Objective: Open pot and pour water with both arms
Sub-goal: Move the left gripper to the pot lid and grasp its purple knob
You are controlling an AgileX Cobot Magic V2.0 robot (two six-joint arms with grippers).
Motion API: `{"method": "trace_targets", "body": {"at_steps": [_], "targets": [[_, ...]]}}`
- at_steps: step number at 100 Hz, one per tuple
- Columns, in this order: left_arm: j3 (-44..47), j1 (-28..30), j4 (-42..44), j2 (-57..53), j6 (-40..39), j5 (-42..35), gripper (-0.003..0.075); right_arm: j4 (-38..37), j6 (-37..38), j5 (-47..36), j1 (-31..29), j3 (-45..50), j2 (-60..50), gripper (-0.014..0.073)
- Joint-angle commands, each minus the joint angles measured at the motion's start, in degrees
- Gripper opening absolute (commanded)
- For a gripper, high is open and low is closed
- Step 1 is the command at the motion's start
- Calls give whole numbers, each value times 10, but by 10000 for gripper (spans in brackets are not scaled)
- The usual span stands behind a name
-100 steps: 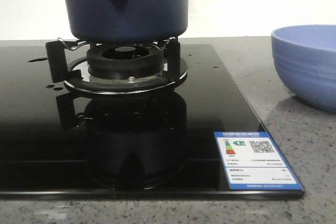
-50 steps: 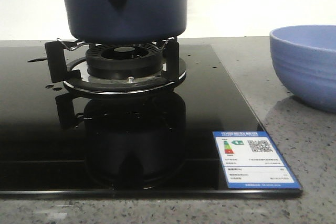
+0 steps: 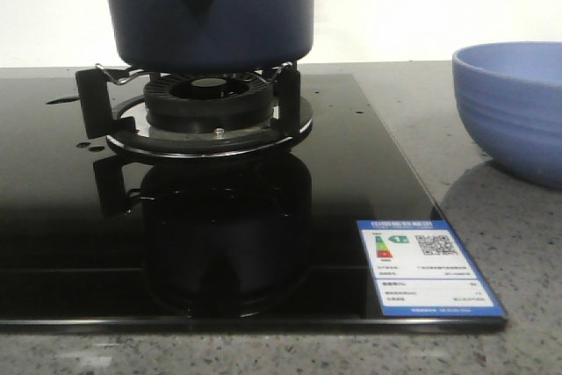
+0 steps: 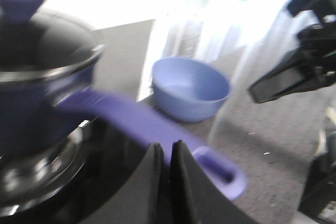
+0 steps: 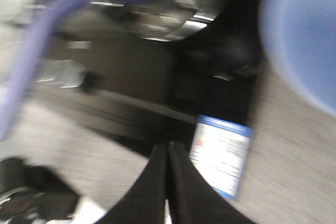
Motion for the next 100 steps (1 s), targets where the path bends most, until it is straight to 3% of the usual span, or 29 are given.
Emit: {"method": "trace_targets", "body": {"at_steps": [1, 14, 21, 32, 38, 45, 58, 68, 86, 100], "targets": [[-48, -19, -70, 37, 65, 0, -3, 94, -83, -25, 0, -21, 4, -69], [-84, -20, -71, 71, 134, -1, 7, 96, -136, -47, 0, -21, 2, -69], [-97, -20, -71, 83, 189, 1, 71, 96, -154, -65, 0, -21, -2, -69], [-106, -20, -78, 100, 198, -21, 301, 94, -160, -98, 0, -22, -5, -25], [-107, -20, -96, 108, 198, -46, 441, 94, -167, -111, 0, -22, -5, 46], [-107, -20, -107, 118, 202, -76, 520, 94, -173, -126, 0, -22, -5, 157], [-109, -20, -112, 139, 247, -112, 525, 94, -178, -155, 0, -22, -5, 409], [-121, -20, -119, 167, 281, -119, 526, 94, -195, -175, 0, -22, -5, 524], [-173, -14, -134, 236, 310, -121, 526, 94, -203, -198, 0, -22, -5, 539], [-212, 28, -182, 294, 333, -84, 525, 94, -203, -203, 0, -22, -5, 539]]}}
